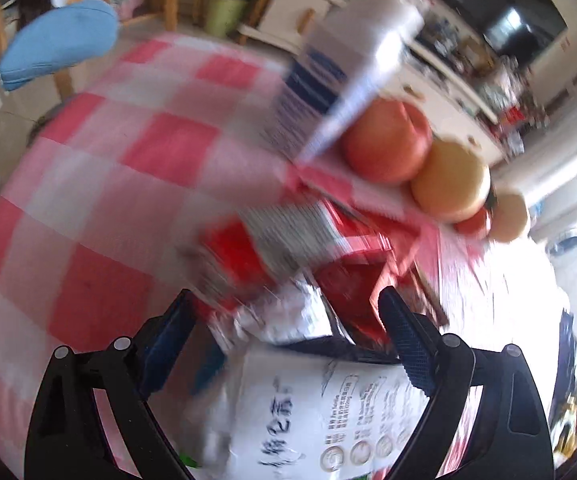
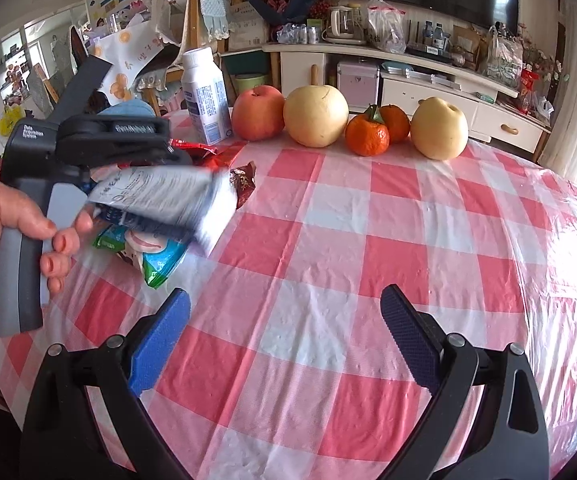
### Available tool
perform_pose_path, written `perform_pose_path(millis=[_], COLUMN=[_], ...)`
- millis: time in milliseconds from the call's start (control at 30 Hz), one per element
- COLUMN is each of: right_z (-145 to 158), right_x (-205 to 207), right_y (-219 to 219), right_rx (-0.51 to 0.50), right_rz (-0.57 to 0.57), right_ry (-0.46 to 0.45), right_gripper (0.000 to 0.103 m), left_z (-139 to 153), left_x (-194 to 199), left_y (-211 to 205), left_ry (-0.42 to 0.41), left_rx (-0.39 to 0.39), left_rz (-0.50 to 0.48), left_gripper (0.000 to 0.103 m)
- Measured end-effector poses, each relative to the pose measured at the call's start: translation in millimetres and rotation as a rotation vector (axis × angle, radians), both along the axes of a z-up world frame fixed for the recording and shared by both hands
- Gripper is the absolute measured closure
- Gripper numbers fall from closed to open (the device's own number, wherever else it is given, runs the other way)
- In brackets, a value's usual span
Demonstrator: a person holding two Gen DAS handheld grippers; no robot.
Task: Collect trash
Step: 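Grasp the silver foil packet with the left tool while the right tool grasps the white milk carton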
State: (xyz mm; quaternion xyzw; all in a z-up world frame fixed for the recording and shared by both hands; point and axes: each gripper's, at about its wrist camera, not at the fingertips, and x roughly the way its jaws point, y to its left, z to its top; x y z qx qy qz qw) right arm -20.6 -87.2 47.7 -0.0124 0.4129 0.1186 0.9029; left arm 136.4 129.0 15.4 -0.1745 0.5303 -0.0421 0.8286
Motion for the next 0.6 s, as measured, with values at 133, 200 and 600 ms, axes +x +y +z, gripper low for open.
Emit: perform_pose_path(millis=[133, 200, 600], right_z=[1.0, 3.4, 8.0], right_x=[2.4, 3.3, -3.3], right_y=[-7.1, -14.7, -63.4], right_rx=[0.007, 0.014, 0.193], right_rz=[-0.013, -0.029, -0.031], right_ry=[0.007, 0.005, 0.075], right_gripper=[0.007, 0.007, 0.007], left_z=[-1.2, -2.3, 16.4], left_x=[-9.6, -18.1, -57.1], left_y=[-35.9, -53.0, -104.2], left_ry=[0.000, -0.003, -0.010], left_rx=[0.093, 0.117, 0.087], left_rz=[-0.105, -0.162, -0.373], left_gripper=[0.012, 0.012, 0.012])
